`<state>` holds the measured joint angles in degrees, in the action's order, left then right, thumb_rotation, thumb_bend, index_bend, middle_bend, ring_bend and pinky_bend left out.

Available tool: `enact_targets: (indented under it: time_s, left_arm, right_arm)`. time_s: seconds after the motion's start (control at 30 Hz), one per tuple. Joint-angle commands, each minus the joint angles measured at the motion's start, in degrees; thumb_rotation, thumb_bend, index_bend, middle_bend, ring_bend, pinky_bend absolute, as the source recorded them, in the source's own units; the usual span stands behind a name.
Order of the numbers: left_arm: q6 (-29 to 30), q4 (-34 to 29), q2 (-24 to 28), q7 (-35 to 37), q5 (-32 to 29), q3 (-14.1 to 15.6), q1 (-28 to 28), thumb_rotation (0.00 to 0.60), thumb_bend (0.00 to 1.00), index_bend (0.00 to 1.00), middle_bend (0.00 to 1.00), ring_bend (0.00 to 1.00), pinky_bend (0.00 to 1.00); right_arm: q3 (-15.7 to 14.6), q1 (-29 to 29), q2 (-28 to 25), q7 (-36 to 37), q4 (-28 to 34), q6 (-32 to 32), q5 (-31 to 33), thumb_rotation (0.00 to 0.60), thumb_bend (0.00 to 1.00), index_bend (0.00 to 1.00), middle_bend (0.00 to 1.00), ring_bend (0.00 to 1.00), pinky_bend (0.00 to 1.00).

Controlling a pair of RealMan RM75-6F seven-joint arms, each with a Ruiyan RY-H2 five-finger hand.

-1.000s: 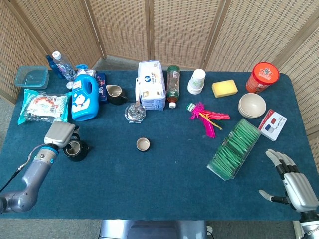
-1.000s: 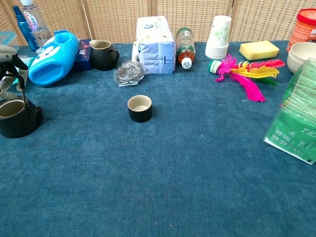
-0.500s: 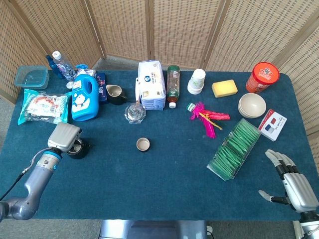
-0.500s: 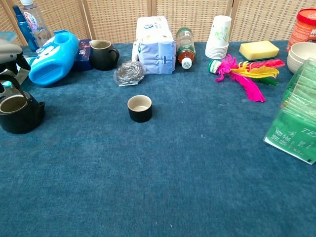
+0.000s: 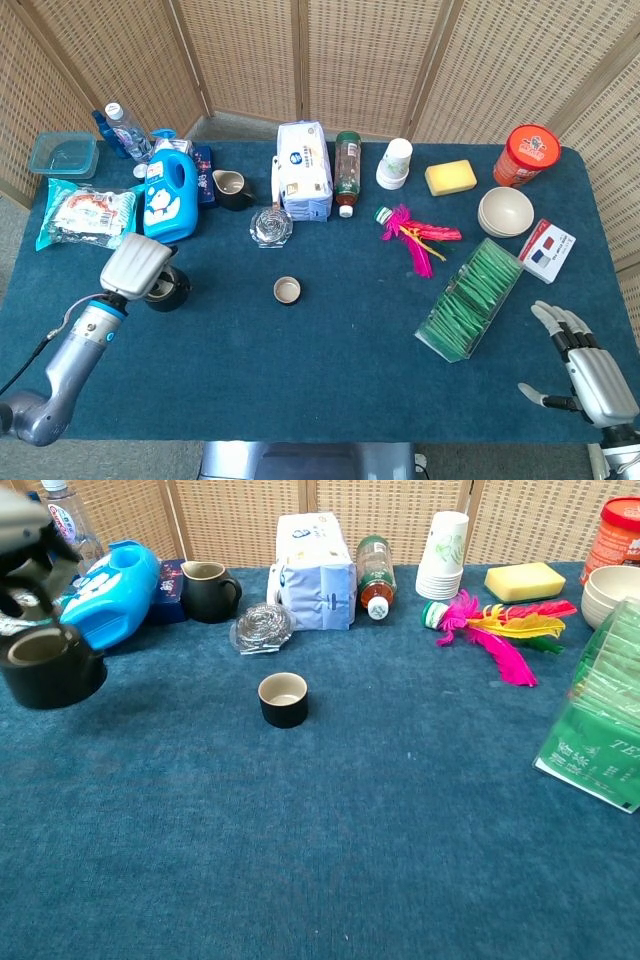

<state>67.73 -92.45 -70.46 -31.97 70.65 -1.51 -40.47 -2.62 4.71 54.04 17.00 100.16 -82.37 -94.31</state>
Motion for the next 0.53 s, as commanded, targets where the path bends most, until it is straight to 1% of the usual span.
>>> enact_targets:
  time_s: [0.03, 0.23, 0.53]
  left_arm:
    - [0.59, 0.62, -1.42, -2.12, 1.48, -1.59, -1.05, 0.6, 0.61, 0.64, 0.84, 0.76, 0.94]
    - [-0.38, 1.21, -3.71, -6.68, 1.21, -3.32, -2.56, 0.6, 0.6, 0.65, 0.84, 0.76, 0.94]
    - [-2.0, 3.07, -7.25, -10.95, 0.08, -4.96, -4.29, 0.6, 0.6, 0.65, 0.84, 0.76, 0.94]
  right_arm:
    - [-0.19, 0.1, 0.22, -0.56, 0.14, 0.24, -0.34, 0.6, 0.0, 0.0, 0.0, 0.0, 0.0]
    - [-0.39, 0.12, 0.3, -0.95, 0.28, 0.28, -0.63, 0.6, 0.0, 0.0, 0.0, 0.0, 0.0]
    - [-0.39, 0.06, 0.01, -0.16, 0.13, -0.14, -0.74, 0.6, 0.0, 0.0, 0.0, 0.0, 0.0]
